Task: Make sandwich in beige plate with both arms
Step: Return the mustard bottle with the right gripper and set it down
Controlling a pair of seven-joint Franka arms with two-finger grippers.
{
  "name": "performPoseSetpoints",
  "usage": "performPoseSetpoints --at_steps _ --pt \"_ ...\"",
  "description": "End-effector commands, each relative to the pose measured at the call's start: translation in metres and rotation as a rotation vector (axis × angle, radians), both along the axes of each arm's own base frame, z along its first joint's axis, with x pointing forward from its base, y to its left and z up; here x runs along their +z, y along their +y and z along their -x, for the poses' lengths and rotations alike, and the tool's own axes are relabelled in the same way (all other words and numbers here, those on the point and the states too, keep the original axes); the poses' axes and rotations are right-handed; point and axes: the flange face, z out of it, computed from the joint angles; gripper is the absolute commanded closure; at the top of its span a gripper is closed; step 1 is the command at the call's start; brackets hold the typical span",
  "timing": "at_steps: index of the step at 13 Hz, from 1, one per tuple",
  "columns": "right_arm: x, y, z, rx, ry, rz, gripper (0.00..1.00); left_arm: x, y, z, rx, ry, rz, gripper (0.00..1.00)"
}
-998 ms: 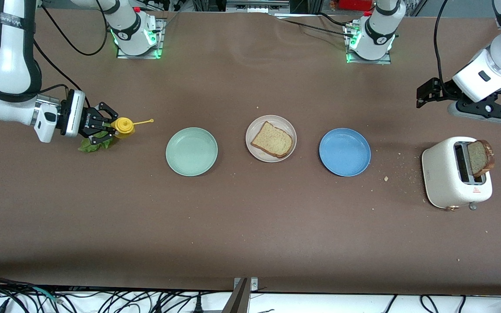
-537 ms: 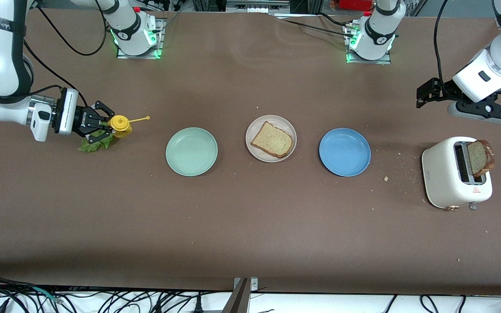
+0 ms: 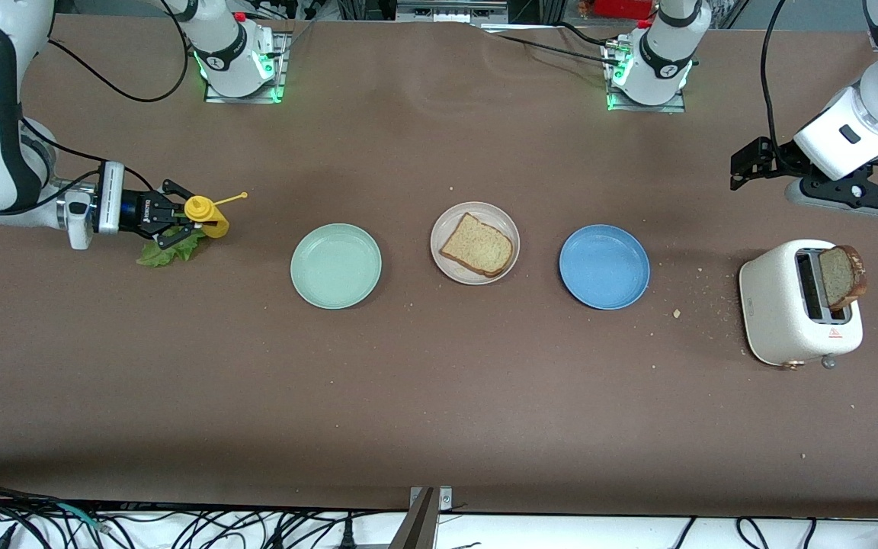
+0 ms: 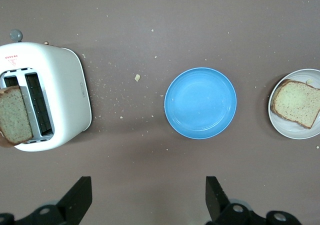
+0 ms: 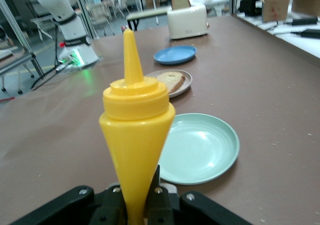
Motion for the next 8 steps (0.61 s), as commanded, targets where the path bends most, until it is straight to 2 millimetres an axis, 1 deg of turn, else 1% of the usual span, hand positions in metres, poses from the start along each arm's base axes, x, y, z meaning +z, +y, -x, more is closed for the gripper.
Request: performPoseSetpoints --at_steps 1,2,4,5,6,8 --pt "-0.034 -0.008 0.02 0.0 -0.042 -0.127 1.0 0.005 0.0 -0.003 -0.001 -0.001 -0.007 0.0" --pt "-0.051 -0.01 0.031 0.006 -0.044 -0.146 1.0 0.006 0.0 -0.003 -0.001 -0.003 -0.006 0.0" --pt "-0.077 -0.014 0.044 0.026 -0.103 -0.147 1.0 0.006 0.0 -0.003 -0.001 -0.003 -0.006 0.0" --pt "-0.091 -0.018 0.051 0.031 -0.105 -0.158 1.0 0.006 0.0 -0.003 -0.001 -0.003 -0.006 0.0" --pt "-0.102 -0.018 0.063 0.028 -0.097 -0.183 1.0 0.005 0.0 -0.003 -0.001 -0.001 -0.007 0.0" --pt "-0.116 -0.015 0.072 -0.006 -0.107 -0.21 1.0 0.006 0.0 -0.003 -0.001 -0.003 -0.006 0.0"
